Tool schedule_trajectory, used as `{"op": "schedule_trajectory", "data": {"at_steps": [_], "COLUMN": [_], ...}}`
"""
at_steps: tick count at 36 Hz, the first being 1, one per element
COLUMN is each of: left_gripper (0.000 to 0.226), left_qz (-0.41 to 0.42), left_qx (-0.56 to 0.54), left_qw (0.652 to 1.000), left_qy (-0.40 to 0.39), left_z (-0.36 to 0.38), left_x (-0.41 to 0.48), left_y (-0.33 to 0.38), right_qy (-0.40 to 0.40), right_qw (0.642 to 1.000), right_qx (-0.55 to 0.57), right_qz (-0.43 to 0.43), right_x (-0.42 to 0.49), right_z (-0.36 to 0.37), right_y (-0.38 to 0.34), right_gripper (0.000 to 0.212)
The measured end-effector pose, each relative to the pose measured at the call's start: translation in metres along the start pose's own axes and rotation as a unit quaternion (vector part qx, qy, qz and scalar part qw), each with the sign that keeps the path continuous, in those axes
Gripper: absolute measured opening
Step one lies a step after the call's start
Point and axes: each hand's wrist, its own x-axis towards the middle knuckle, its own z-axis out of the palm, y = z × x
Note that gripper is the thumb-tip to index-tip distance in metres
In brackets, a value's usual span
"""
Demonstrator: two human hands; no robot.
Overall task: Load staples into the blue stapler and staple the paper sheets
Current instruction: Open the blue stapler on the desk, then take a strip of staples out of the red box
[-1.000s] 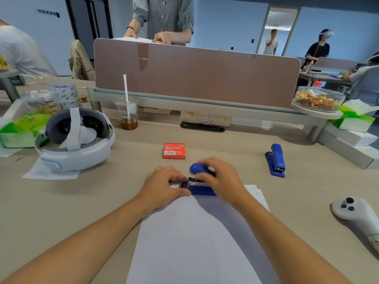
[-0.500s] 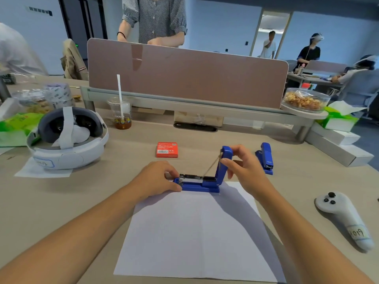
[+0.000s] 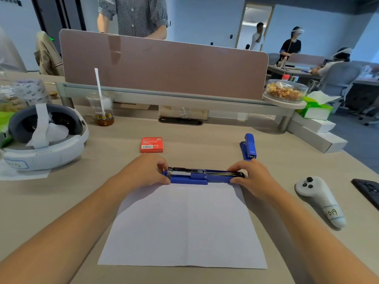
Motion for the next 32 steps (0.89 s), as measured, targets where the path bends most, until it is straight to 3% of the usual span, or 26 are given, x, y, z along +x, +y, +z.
{"op": "schedule_trajectory", "data": {"at_steps": [7, 10, 15, 19, 21, 26, 29, 32], "left_gripper": [0.032, 0.035, 0.033, 0.023, 0.033, 0.099, 0.109, 0.114], "left_qz": [0.003, 0.01, 0.022, 0.005, -0.034, -0.13, -0.201, -0.208], "left_qx": [0.002, -0.013, -0.078, -0.14, -0.187, -0.021, -0.009, 0.001], "left_qw": [0.999, 0.998, 0.99, 0.99, 0.981, 0.986, 0.97, 0.97], "left_qy": [-0.032, -0.058, -0.111, -0.008, 0.042, 0.102, 0.139, 0.126], "left_z": [-0.003, -0.005, -0.02, -0.027, -0.027, -0.023, -0.01, 0.0], "left_x": [0.004, 0.008, 0.016, 0.031, 0.042, 0.079, 0.086, 0.094], "left_y": [-0.002, -0.006, -0.014, -0.028, -0.034, -0.044, -0.033, -0.026], "right_qy": [0.024, 0.019, 0.002, -0.06, -0.066, -0.055, -0.051, -0.052], "right_qw": [0.989, 0.98, 0.991, 0.996, 0.996, 0.997, 0.998, 0.998], "right_qx": [-0.132, -0.178, -0.107, -0.025, -0.004, 0.028, 0.021, 0.016], "right_qz": [-0.067, -0.089, -0.079, -0.056, -0.055, -0.037, -0.023, -0.013], "right_x": [0.001, 0.007, 0.029, 0.052, 0.063, 0.086, 0.098, 0.105], "right_z": [-0.002, 0.002, 0.014, 0.023, 0.027, 0.038, 0.044, 0.047], "right_y": [-0.012, -0.021, -0.044, -0.069, -0.08, -0.098, -0.101, -0.101], "right_gripper": [0.017, 0.028, 0.034, 0.031, 0.03, 0.028, 0.027, 0.025]}}
